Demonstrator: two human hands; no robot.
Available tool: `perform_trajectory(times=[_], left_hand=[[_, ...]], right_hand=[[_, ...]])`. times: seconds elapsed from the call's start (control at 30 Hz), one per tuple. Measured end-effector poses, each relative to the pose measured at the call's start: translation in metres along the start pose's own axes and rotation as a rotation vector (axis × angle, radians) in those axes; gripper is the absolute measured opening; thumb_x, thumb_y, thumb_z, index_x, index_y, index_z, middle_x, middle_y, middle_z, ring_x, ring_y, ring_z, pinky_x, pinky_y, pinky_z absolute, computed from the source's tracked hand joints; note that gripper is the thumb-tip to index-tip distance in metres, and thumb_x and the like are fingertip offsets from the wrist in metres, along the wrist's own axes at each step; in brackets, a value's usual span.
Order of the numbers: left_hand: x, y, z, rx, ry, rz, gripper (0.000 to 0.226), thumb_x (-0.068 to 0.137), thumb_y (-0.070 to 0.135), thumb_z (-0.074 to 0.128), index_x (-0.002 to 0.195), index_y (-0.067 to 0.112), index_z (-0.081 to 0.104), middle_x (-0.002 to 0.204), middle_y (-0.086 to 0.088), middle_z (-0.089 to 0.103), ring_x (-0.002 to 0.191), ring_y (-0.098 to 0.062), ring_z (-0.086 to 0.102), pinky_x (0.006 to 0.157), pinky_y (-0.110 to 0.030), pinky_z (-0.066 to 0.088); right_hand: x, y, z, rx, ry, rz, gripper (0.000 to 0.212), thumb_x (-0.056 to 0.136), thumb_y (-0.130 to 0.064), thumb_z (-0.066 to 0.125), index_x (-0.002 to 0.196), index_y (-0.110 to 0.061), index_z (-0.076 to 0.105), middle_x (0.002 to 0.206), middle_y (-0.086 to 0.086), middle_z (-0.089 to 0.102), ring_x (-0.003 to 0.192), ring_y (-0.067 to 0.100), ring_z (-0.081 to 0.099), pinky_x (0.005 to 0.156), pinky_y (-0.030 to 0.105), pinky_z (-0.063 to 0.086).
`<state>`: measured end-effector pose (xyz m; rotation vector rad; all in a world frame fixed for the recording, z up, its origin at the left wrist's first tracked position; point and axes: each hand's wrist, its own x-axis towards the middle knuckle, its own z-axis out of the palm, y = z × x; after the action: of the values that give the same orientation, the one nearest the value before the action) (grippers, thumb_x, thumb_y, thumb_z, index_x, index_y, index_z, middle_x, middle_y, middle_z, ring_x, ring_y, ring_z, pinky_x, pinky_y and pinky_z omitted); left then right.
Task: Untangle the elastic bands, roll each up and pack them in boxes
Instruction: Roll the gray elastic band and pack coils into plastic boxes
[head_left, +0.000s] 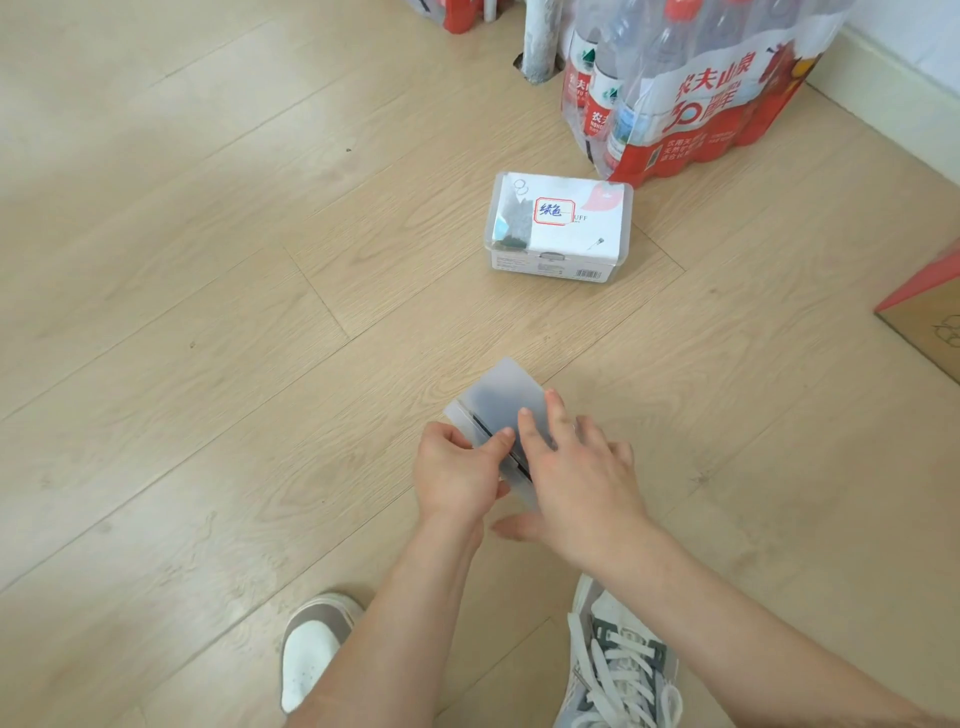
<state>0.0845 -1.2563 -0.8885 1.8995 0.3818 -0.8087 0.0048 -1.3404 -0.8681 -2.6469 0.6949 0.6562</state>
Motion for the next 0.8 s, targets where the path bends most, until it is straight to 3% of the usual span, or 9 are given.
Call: perform_trajectory(times=[0.07, 0.17, 0.23, 0.3, 0.37, 0.43, 0.5, 0.57, 0.8], left_hand=[[-0.001, 0.000, 0.001, -0.037, -0.020, 0.003, 0.041, 0.073, 0.018, 0.080, 0.086, 0.012, 0.041, 0.092, -0.013, 0.061, 0.080, -0.030, 0.069, 0.054, -0.034, 0.058], [-0.002, 0.002, -0.001, -0.040, -0.076, 0.022, 0.050, 0.073, 0.013, 0.080, 0.100, 0.012, 0.038, 0.097, -0.012, 0.058, 0.079, -0.025, 0.068, 0.061, -0.034, 0.059], [-0.002, 0.000, -0.010, 0.116, -0.109, 0.107, 0.057, 0.070, 0.017, 0.082, 0.103, 0.014, 0.036, 0.098, -0.006, 0.056, 0.078, -0.023, 0.067, 0.072, -0.041, 0.058], [-0.001, -0.005, -0.025, 0.490, -0.038, 0.404, 0.065, 0.065, 0.022, 0.085, 0.107, 0.015, 0.036, 0.102, -0.001, 0.052, 0.083, -0.022, 0.062, 0.072, -0.038, 0.054], [0.008, -0.009, -0.041, 0.889, 0.088, 0.896, 0.073, 0.059, 0.023, 0.088, 0.113, 0.018, 0.039, 0.111, -0.004, 0.048, 0.093, -0.024, 0.056, 0.071, -0.035, 0.052], [0.021, -0.006, -0.046, 1.131, 0.019, 1.292, 0.067, 0.057, 0.027, 0.088, 0.110, 0.022, 0.047, 0.119, -0.008, 0.053, 0.106, -0.029, 0.055, 0.080, -0.040, 0.052], [0.035, -0.008, -0.044, 1.169, -0.129, 1.506, 0.045, 0.067, 0.027, 0.082, 0.100, 0.019, 0.052, 0.119, -0.007, 0.060, 0.111, -0.027, 0.057, 0.088, -0.038, 0.052], [0.045, -0.011, -0.042, 1.125, -0.184, 1.601, 0.021, 0.082, 0.030, 0.067, 0.094, 0.016, 0.057, 0.118, -0.006, 0.065, 0.111, -0.025, 0.062, 0.089, -0.037, 0.053], [0.054, -0.011, -0.045, 1.129, -0.134, 1.702, 0.028, 0.085, 0.041, 0.055, 0.099, 0.017, 0.054, 0.113, -0.006, 0.070, 0.105, -0.023, 0.067, 0.079, -0.039, 0.058]], right_hand=[[-0.003, 0.001, 0.010, -0.036, 0.037, -0.034, 0.109, 0.068, -0.058, 0.075, 0.152, -0.020, 0.017, 0.160, 0.016, 0.006, 0.133, 0.037, 0.034, 0.098, 0.046, 0.035], [0.004, 0.016, 0.014, 0.005, 0.151, -0.091, 0.102, 0.043, -0.035, 0.088, 0.136, -0.013, 0.052, 0.145, 0.021, 0.043, 0.109, 0.039, 0.057, 0.081, 0.044, 0.047], [0.012, 0.027, 0.008, 0.045, 0.129, -0.166, 0.093, 0.059, -0.029, 0.080, 0.143, -0.016, 0.042, 0.155, 0.014, 0.030, 0.123, 0.036, 0.045, 0.093, 0.045, 0.040], [0.018, 0.037, 0.004, 0.088, 0.114, -0.254, 0.087, 0.070, -0.025, 0.071, 0.148, -0.020, 0.034, 0.160, 0.006, 0.017, 0.133, 0.032, 0.032, 0.103, 0.043, 0.032], [0.025, 0.044, 0.001, 0.122, 0.132, -0.353, 0.083, 0.070, -0.019, 0.069, 0.147, -0.020, 0.036, 0.160, 0.003, 0.018, 0.136, 0.031, 0.029, 0.107, 0.043, 0.033], [0.030, 0.046, -0.001, 0.157, 0.104, -0.426, 0.081, 0.070, -0.017, 0.068, 0.145, -0.024, 0.038, 0.160, -0.003, 0.019, 0.138, 0.025, 0.026, 0.110, 0.041, 0.032], [0.035, 0.046, -0.002, 0.188, 0.085, -0.487, 0.076, 0.068, -0.017, 0.070, 0.139, -0.026, 0.043, 0.158, -0.006, 0.024, 0.138, 0.021, 0.028, 0.110, 0.039, 0.033], [0.039, 0.050, -0.001, 0.196, 0.145, -0.554, 0.070, 0.063, -0.016, 0.074, 0.129, -0.021, 0.053, 0.152, 0.002, 0.038, 0.135, 0.024, 0.038, 0.104, 0.042, 0.042], [0.025, 0.064, 0.033, 0.046, 0.505, -0.575, 0.048, 0.064, -0.029, 0.088, 0.107, -0.015, 0.072, 0.126, 0.014, 0.064, 0.119, 0.036, 0.059, 0.079, 0.042, 0.057]])
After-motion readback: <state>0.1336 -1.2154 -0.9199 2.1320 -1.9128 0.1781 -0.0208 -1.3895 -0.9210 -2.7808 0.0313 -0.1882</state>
